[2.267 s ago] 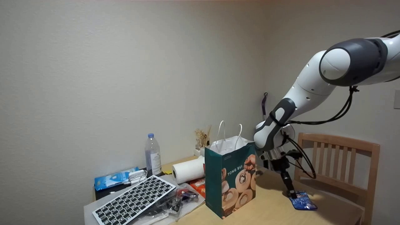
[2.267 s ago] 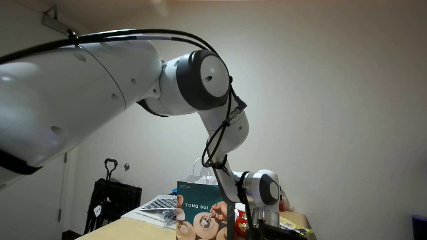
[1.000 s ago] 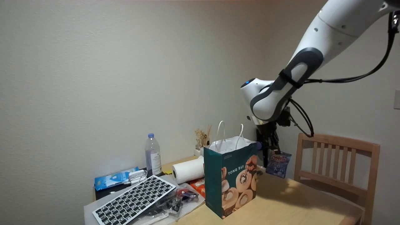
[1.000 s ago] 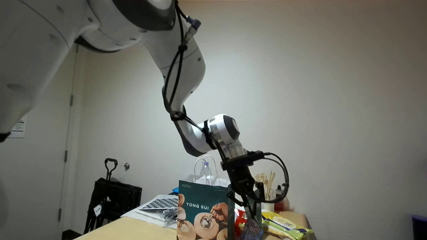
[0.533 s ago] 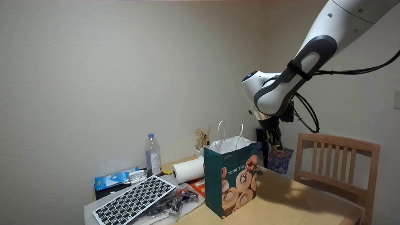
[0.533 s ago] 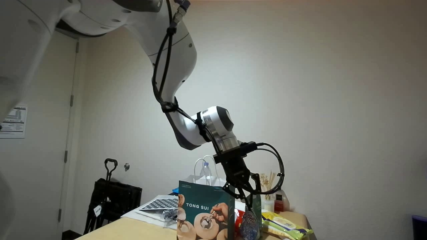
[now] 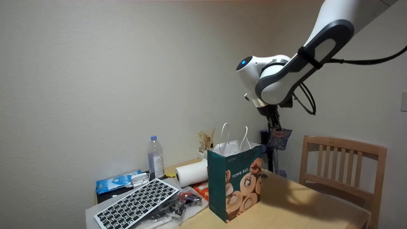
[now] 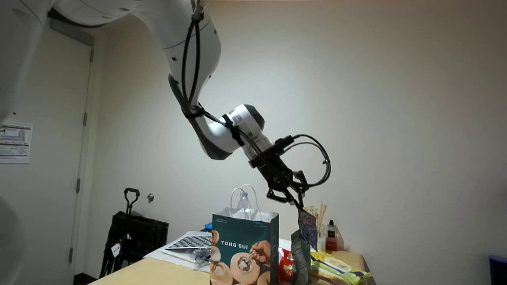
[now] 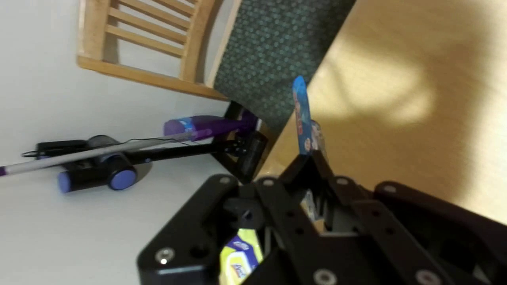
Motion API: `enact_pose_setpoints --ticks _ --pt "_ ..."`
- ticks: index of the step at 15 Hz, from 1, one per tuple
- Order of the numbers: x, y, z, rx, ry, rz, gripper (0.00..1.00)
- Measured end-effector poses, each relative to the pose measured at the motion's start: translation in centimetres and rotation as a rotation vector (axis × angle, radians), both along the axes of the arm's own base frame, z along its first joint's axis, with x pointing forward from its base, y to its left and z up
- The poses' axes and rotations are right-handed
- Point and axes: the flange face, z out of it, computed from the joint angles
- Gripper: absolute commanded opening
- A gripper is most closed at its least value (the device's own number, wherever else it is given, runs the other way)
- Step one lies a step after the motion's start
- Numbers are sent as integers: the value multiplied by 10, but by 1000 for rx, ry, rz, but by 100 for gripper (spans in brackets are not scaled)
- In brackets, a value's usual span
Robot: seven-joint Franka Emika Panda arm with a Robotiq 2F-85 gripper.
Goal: Put the sachet on the table in the paper bag
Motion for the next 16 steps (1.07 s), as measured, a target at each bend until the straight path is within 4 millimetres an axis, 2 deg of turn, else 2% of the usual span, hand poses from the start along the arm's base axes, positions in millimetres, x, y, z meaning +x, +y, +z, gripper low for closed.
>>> enact_pose_setpoints --ticks 4,6,8,11,16 --pt "-8 40 77 -202 -67 33 1" --pt "-3 61 101 -274 -96 78 1" --pt "7 81 115 -336 -120 143 1" --pt "33 110 117 -395 -95 262 1" --pt "81 157 82 -401 31 428 1"
